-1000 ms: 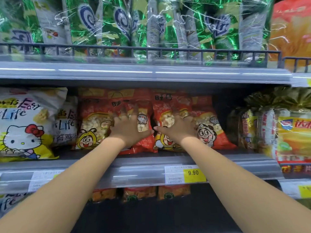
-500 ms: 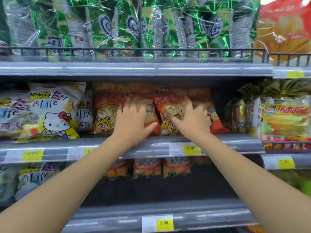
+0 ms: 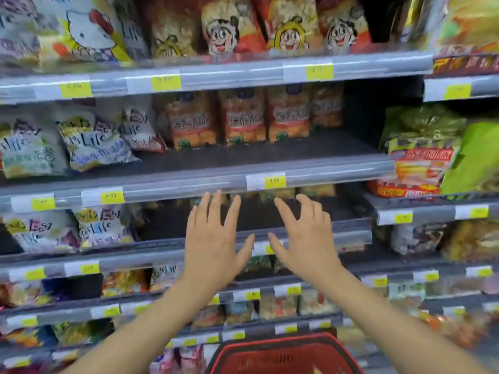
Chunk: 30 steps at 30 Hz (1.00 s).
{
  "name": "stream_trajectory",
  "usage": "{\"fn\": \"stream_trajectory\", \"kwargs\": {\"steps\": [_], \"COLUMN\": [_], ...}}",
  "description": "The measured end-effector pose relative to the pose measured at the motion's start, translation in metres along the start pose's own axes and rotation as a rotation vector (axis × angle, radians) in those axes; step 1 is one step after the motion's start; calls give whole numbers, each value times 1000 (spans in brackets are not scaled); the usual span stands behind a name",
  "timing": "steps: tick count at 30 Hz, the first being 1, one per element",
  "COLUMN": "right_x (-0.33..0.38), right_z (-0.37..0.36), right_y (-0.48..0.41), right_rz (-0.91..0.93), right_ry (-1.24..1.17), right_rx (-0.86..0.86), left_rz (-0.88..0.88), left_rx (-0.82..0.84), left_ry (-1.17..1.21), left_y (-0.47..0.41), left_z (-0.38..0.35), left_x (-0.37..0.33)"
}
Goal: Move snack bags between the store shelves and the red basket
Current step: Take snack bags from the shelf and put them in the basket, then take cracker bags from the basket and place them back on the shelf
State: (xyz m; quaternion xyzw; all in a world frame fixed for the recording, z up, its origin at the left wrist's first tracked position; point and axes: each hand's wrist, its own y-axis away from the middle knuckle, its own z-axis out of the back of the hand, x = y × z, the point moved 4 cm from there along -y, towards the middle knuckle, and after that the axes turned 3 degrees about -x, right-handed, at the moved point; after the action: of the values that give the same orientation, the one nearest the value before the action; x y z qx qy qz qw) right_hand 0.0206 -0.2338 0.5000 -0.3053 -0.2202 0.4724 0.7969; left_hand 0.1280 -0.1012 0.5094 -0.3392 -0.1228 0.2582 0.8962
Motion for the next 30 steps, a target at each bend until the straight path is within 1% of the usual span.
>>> {"fn": "stream_trajectory", "kwargs": {"steps": [6,11,19,23,26,30], "right_x": [10,16,7,-10,-33,-71], "right_z": [-67,-115,-188,-237,-274,-321], "right_y": [140,254,389,435,467,502], "right_rz": [-95,-144,-206,-274,-346,-301], "right_ry": [27,65,153,138,134,128], "right_rx": [368,638,934,1051,1095,1170], "left_rz": [80,103,154,237,290,270], "left_rx": [323,581,917,1009,1065,1100], "left_ry": [44,15,-12,-39,-13,-19], "left_y": [137,249,373,415,440,462], "left_z": [-68,-119,-200,-247,-287,-341], "left_x": [-6,-19,-28,-30,-37,-56]}}
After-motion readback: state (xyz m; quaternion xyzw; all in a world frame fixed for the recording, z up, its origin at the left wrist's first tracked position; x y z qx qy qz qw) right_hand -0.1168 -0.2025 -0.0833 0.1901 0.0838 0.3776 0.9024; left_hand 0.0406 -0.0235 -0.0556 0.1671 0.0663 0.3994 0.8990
